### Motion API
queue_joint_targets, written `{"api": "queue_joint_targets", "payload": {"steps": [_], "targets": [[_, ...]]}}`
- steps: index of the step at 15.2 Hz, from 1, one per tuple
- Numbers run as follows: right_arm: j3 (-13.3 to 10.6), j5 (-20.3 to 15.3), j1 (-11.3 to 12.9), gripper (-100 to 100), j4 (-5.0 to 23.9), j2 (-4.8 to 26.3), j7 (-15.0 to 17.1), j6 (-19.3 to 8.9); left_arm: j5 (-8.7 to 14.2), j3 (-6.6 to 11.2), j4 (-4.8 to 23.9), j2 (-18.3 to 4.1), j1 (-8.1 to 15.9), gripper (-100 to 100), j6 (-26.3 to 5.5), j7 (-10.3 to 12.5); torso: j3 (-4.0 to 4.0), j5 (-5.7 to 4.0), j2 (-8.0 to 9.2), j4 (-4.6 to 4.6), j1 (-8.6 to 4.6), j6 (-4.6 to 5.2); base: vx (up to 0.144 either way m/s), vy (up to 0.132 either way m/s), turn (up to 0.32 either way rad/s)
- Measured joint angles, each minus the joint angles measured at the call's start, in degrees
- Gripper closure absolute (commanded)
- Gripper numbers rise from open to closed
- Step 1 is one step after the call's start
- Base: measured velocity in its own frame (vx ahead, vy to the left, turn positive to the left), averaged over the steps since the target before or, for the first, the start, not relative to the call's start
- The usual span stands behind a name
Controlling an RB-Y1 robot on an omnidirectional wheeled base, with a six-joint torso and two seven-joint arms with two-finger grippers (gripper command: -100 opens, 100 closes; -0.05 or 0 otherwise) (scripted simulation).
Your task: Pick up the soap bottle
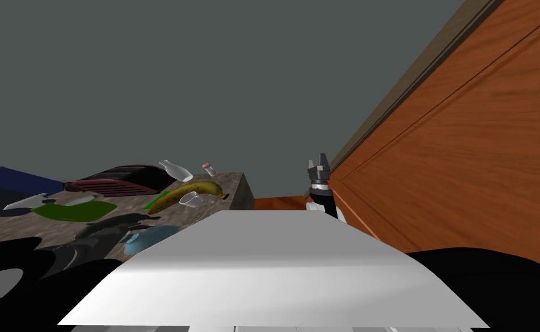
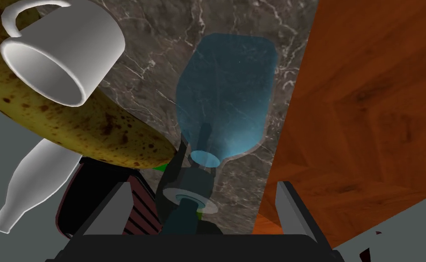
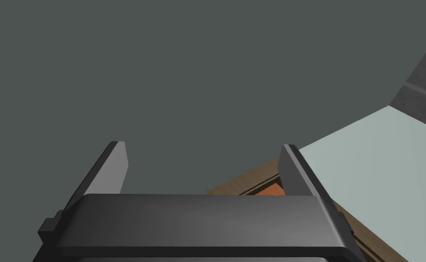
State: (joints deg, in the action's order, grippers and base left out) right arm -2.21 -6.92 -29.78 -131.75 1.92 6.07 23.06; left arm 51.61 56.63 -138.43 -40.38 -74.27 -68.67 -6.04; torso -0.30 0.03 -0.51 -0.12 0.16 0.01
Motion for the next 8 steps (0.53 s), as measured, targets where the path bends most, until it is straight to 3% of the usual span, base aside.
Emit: {"api": "queue_joint_targets", "payload": {"steps": [2, 6, 7, 8], "targets": [[0.0, 0.0, 0.0, 0, 0.0, 0.0, 0.0, 0.0, 0.6, 0.64, -0.1, -0.2, -0.4, -100, -1.1, -0.1, 0.07, 0.00, 0.14, 0.02, -0.05, 0.01, 0.032, 0.007, -0.025], [0.0, 0.0, 0.0, 0, 0.0, 0.0, 0.0, 0.0, -1.4, -1.76, 3.1, -0.1, 1.4, -100, 0.5, -0.8, 0.34, -0.01, 0.59, 0.14, -0.13, 0.01, -0.027, -0.006, -0.060], [0.0, 0.0, 0.0, 0, 0.0, 0.0, 0.0, 0.0, -1.5, -1.90, 3.3, -0.1, 1.5, 100, 0.7, -0.9, 0.35, -0.02, 0.60, 0.14, -0.14, 0.00, -0.007, -0.001, 0.000], [0.0, 0.0, 0.0, 0, 0.0, 0.0, 0.0, 0.0, -1.5, -1.90, 3.3, -0.1, 1.5, 100, 0.7, -0.9, 0.34, -0.02, 0.58, 0.14, -0.14, -0.01, -0.004, 0.000, 0.012]]}}
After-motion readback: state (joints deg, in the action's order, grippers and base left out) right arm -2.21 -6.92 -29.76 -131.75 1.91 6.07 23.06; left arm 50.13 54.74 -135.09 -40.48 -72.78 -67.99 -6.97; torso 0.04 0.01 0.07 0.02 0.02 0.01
